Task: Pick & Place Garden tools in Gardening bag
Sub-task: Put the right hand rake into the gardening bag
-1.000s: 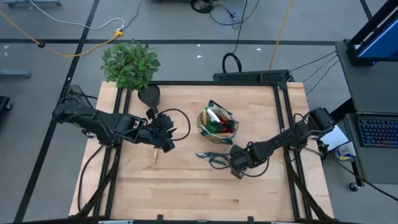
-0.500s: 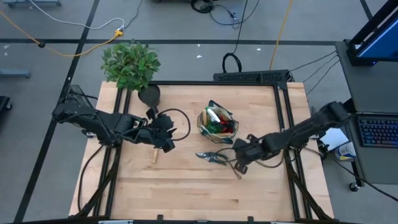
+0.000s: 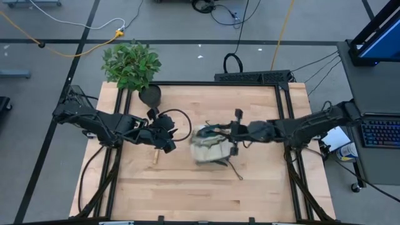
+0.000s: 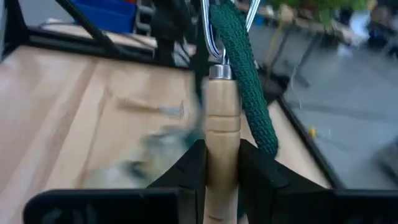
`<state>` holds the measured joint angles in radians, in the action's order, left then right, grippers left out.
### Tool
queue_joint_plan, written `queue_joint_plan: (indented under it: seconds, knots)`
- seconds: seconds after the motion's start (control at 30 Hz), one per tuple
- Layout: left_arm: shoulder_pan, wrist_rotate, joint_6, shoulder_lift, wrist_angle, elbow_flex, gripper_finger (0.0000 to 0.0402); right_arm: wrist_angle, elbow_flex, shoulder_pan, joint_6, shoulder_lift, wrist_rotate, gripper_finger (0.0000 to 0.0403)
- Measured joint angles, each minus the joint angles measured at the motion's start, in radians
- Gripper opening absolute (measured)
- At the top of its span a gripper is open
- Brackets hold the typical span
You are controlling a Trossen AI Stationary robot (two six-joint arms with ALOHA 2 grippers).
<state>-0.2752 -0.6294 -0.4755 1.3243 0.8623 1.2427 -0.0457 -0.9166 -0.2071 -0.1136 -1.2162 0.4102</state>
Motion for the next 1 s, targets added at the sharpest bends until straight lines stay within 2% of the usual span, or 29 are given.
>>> queue_joint_plan:
  seconds: [0.13, 0.33, 0.63, 0.73, 0.87, 1.0]
  knots:
    - [0.0, 0.001, 0.0, 0.0, 0.0, 0.0, 0.0136, 0.009, 0.0, 0.064, 0.007, -0.037, -0.102, 0.0058]
    - [0.001, 0.0, 0.009, 0.0, 0.001, 0.0, 0.0136, 0.035, 0.0, 0.07, 0.033, -0.061, -0.099, 0.0058]
    - [0.006, -0.013, 0.021, 0.0, 0.0, 0.0, 0.0136, -0.119, 0.0, 0.083, -0.173, -0.038, -0.04, 0.0058]
    - [0.007, -0.078, 0.025, 0.0, -0.013, 0.0, 0.0136, -0.141, -0.001, 0.096, -0.194, -0.038, -0.042, 0.0058]
    - [0.026, -0.145, 0.036, 0.013, -0.117, 0.0, 0.0136, -0.076, -0.001, 0.103, -0.162, -0.042, -0.043, 0.0058]
    - [0.055, -0.108, 0.139, 0.041, -0.284, -0.039, 0.0136, 0.023, -0.001, 0.099, -0.059, -0.047, -0.043, 0.0058]
